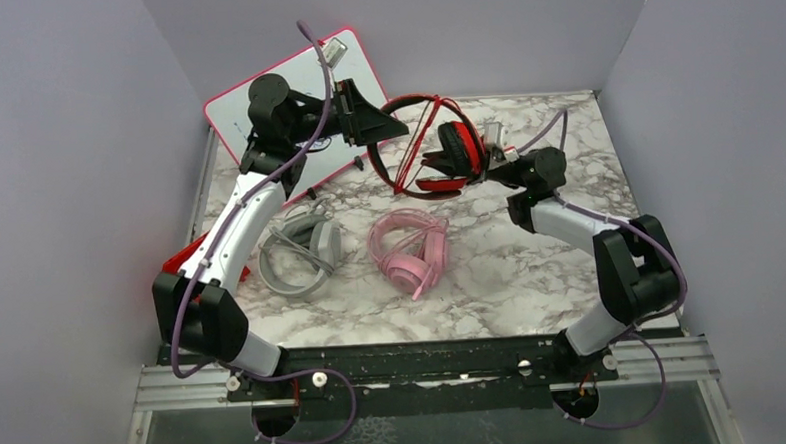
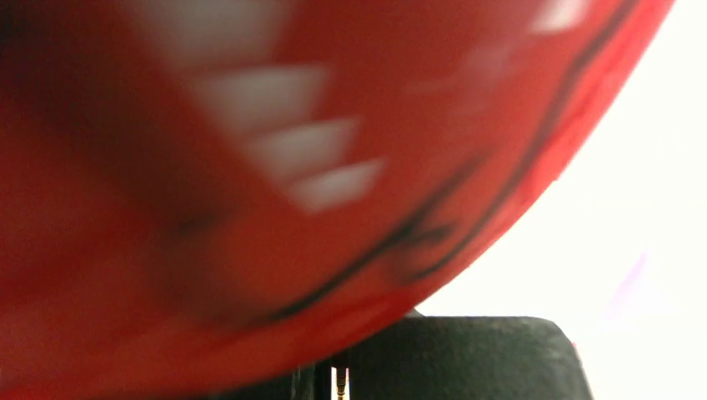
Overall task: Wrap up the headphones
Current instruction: Wrap the headphones cable around the headphones.
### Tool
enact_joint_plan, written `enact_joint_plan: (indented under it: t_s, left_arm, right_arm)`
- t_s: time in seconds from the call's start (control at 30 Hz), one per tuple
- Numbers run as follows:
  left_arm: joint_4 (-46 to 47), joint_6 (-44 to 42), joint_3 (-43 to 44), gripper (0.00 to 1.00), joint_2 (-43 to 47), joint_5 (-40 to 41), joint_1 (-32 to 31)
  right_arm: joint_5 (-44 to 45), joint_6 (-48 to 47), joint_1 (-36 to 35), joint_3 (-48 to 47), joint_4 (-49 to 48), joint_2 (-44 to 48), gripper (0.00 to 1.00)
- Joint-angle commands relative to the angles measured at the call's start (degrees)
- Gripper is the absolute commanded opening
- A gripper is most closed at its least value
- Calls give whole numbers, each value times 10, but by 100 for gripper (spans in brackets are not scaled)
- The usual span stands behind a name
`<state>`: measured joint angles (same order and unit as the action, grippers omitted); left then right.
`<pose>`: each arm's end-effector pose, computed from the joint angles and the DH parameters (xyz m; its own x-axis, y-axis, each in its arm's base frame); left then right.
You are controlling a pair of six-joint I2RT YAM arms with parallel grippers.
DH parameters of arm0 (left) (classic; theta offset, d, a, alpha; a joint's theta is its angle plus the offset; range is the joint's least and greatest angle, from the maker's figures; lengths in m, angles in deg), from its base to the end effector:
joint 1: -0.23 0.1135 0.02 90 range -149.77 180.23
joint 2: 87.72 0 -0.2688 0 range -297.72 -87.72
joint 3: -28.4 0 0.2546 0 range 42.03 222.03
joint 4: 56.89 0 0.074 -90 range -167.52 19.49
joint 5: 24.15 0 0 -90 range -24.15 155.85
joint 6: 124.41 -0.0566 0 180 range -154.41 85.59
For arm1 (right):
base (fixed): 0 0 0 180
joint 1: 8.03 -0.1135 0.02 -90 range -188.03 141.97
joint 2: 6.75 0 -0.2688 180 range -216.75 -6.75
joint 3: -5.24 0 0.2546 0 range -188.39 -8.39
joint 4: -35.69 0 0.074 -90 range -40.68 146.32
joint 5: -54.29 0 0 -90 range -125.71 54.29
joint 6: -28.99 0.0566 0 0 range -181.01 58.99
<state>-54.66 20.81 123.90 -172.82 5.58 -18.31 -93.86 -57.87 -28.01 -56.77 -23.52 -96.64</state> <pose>0.3134 -0.1570 0.4496 -0.6711 -0.2045 -0.7126 0.7185 0.0574 -0.6932 0.2968 0.1591 0.3173 0.4407 0.1910 -0.8771 -0.8877 0.2379 -0.3942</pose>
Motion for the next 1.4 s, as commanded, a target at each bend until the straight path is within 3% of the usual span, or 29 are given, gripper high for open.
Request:
enact_joint_plan:
  t_s: [0.0,0.2,0.27,0.37,0.4,0.53,0.67,0.8,0.9,0.97,1.23,1.37]
  left_arm:
    - [87,-20,48,0,-20,-90,-9]
    - [89,-107,66,0,-11,-161,-12]
    - [89,-150,43,0,5,-177,-12]
    - [89,-220,15,0,24,-202,-12]
    - [90,-235,10,0,24,-214,-12]
    - [90,-318,-6,0,23,-227,-11]
    - [89,-394,-8,0,21,-217,-9]
    - [79,-528,-31,0,40,-138,-18]
    - [-140,-775,27,0,38,-28,-56]
    - [-217,-829,50,0,32,2,-71]
    - [-203,-975,-19,0,74,129,-108]
    - [-203,-1061,-62,0,106,250,-171]
  right_arm:
    - [-94,128,15,-69,-70,-55,1]
    - [-206,366,49,-191,-226,-159,1]
    - [-232,385,53,-217,-218,-161,1]
    - [-258,340,54,-231,-136,-133,1]
    - [-264,295,54,-232,-85,-117,1]
    - [-267,58,54,-284,285,-64,1]
    - [-253,-157,54,-390,598,-49,1]
    - [-204,-244,54,-423,718,-34,1]
    - [-177,-261,54,-447,767,-30,2]
    - [-169,-260,53,-459,780,-30,2]
    - [-105,-277,43,-459,833,-3,4]
    - [-37,-258,40,-457,836,4,9]
